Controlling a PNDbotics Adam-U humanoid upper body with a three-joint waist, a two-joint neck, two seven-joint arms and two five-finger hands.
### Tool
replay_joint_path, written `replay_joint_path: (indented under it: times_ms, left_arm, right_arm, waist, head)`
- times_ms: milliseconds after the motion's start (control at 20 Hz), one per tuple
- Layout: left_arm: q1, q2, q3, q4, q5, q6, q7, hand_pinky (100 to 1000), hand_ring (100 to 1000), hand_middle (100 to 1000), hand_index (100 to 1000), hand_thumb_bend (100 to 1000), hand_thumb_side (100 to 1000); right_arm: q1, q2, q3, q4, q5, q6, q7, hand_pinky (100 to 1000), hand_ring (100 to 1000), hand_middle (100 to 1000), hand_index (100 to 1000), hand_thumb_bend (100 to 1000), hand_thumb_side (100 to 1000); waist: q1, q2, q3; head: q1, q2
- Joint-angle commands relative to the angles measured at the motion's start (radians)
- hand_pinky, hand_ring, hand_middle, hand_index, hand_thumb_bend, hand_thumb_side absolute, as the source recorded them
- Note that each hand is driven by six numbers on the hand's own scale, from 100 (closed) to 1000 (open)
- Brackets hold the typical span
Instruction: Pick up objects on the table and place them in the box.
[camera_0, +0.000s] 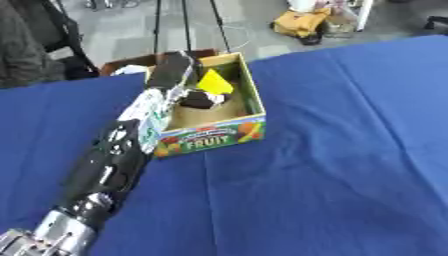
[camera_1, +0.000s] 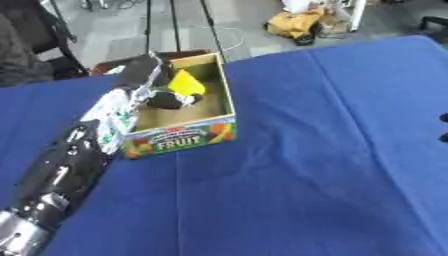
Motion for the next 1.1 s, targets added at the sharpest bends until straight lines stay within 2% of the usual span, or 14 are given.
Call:
replay_joint_path:
  times_ms: [50, 100, 250, 400, 500, 550, 800, 850, 950, 1000, 1050, 1100]
  left_arm:
    - [-0.033, 0.012, 0.034, 0.048, -0.050, 0.020, 0.006, 529, 549, 521, 673, 1000, 709]
    - [-0.032, 0.014, 0.038, 0.050, -0.055, 0.022, 0.007, 617, 626, 604, 744, 1000, 868]
    - [-0.022, 0.022, 0.046, 0.033, -0.044, 0.027, 0.009, 685, 687, 647, 764, 1000, 936]
    - [0.003, 0.037, 0.050, -0.052, 0.048, 0.010, 0.045, 654, 652, 595, 713, 1000, 1000]
    - [0.041, 0.053, 0.042, -0.164, 0.174, -0.018, 0.085, 626, 617, 558, 624, 1000, 980]
    - [0.067, 0.066, 0.034, -0.233, 0.245, -0.031, 0.100, 621, 613, 552, 612, 1000, 971]
    - [0.257, 0.133, 0.006, -0.621, 0.674, -0.096, 0.114, 623, 623, 557, 626, 1000, 960]
    - [0.301, 0.146, 0.004, -0.686, 0.756, -0.111, 0.110, 621, 627, 560, 633, 996, 967]
    - [0.395, 0.161, 0.006, -0.789, 0.914, -0.151, 0.096, 621, 635, 567, 648, 981, 988]
    - [0.437, 0.166, 0.011, -0.823, 0.981, -0.166, 0.089, 623, 639, 567, 649, 980, 993]
    - [0.476, 0.165, 0.020, -0.848, 1.036, -0.176, 0.086, 632, 644, 573, 654, 982, 1000]
    - [0.513, 0.161, 0.031, -0.870, 1.090, -0.191, 0.084, 645, 657, 581, 659, 1000, 1000]
  right_arm:
    - [-0.010, -0.013, -0.002, -0.006, -0.007, -0.001, 0.007, 448, 622, 668, 815, 326, 719]
    - [-0.007, -0.013, -0.003, -0.005, -0.006, -0.001, 0.006, 448, 622, 667, 816, 325, 720]
    - [0.000, -0.011, -0.009, -0.003, -0.005, -0.002, 0.001, 449, 622, 667, 816, 323, 720]
    - [0.008, -0.008, -0.014, -0.001, -0.005, -0.003, -0.002, 449, 622, 667, 816, 321, 720]
    - [0.015, -0.005, -0.017, 0.001, -0.003, -0.003, -0.004, 449, 622, 666, 815, 319, 721]
    - [0.018, -0.004, -0.019, 0.001, -0.003, -0.003, -0.006, 449, 622, 666, 815, 318, 722]
    - [0.021, 0.003, -0.022, -0.001, 0.000, -0.006, -0.008, 450, 622, 665, 815, 328, 716]
    - [0.020, 0.003, -0.021, -0.002, -0.001, -0.007, -0.007, 450, 622, 666, 815, 307, 733]
    - [0.016, 0.003, -0.020, -0.006, -0.001, -0.010, -0.005, 450, 623, 666, 813, 308, 739]
    - [0.015, 0.002, -0.019, -0.008, -0.001, -0.012, -0.004, 451, 623, 665, 812, 342, 707]
    - [0.014, 0.001, -0.019, -0.010, -0.002, -0.014, -0.004, 450, 622, 665, 810, 305, 740]
    - [0.014, 0.001, -0.020, -0.012, -0.004, -0.017, -0.005, 450, 621, 664, 809, 306, 742]
  waist:
    - [-0.006, -0.016, -0.004]
    - [-0.006, -0.017, -0.004]
    - [-0.008, -0.020, 0.004]
    - [-0.013, -0.025, 0.021]
    - [-0.019, -0.026, 0.042]
    - [-0.022, -0.026, 0.054]
    - [-0.039, -0.025, 0.112]
    - [-0.042, -0.024, 0.122]
    - [-0.045, -0.021, 0.139]
    - [-0.046, -0.021, 0.146]
    - [-0.047, -0.020, 0.152]
    - [-0.047, -0.020, 0.159]
  head:
    - [0.009, -0.012]
    - [0.008, -0.012]
    - [0.003, -0.010]
    - [-0.002, -0.007]
    - [-0.008, -0.006]
    - [-0.011, -0.006]
    - [-0.036, -0.003]
    - [-0.040, -0.003]
    - [-0.047, -0.001]
    - [-0.050, 0.000]
    - [-0.052, 0.002]
    - [-0.054, 0.004]
